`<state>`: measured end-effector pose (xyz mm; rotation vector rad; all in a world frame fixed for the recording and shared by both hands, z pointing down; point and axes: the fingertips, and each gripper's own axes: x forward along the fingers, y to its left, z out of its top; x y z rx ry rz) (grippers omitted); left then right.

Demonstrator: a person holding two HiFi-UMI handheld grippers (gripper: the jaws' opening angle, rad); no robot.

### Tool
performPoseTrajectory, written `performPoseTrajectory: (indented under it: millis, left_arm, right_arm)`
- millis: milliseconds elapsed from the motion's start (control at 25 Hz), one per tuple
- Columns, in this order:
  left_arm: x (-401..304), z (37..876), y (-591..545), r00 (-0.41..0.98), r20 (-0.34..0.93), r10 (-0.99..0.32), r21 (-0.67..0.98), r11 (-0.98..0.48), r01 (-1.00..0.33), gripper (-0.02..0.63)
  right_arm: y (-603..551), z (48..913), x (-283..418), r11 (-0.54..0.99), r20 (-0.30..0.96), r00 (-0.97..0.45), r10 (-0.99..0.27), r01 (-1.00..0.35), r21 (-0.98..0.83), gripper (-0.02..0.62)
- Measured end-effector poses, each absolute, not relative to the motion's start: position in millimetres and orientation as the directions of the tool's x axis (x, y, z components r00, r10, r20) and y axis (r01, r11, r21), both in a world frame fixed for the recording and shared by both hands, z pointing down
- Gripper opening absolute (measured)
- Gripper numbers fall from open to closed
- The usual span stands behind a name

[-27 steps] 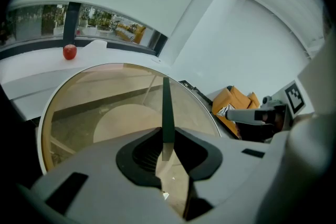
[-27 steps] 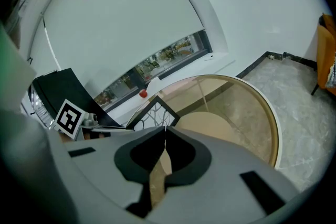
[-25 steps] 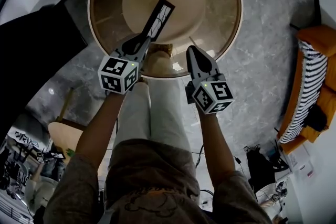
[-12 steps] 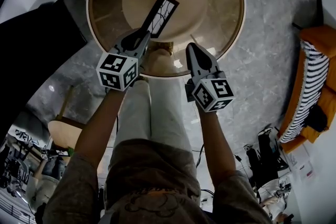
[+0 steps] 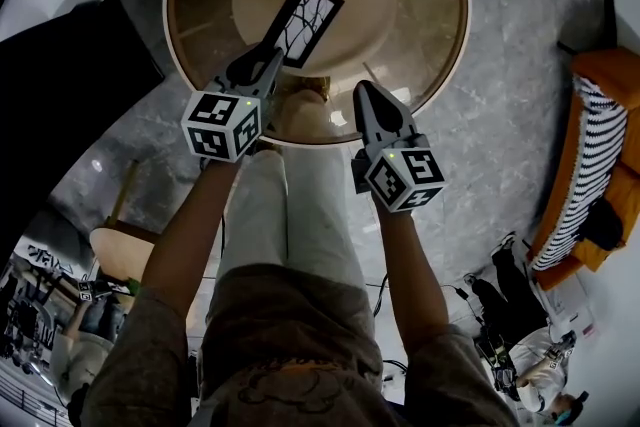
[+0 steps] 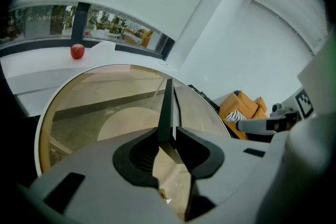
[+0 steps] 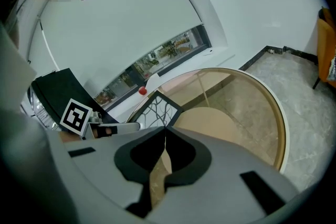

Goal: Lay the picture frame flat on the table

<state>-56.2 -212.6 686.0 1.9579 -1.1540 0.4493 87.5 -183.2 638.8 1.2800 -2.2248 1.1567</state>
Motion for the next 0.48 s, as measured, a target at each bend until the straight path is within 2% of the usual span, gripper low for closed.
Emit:
performPoseTrajectory:
  millis: [480]
  left_arm:
    - [-51, 702, -220, 0.524, 0.631, -0.572, 0.504, -0.211, -0.837, 0.128]
  right_arm:
    - [-187, 646, 80, 0.280, 0.621, -0.559, -0.549, -0.823, -0.493, 0.020]
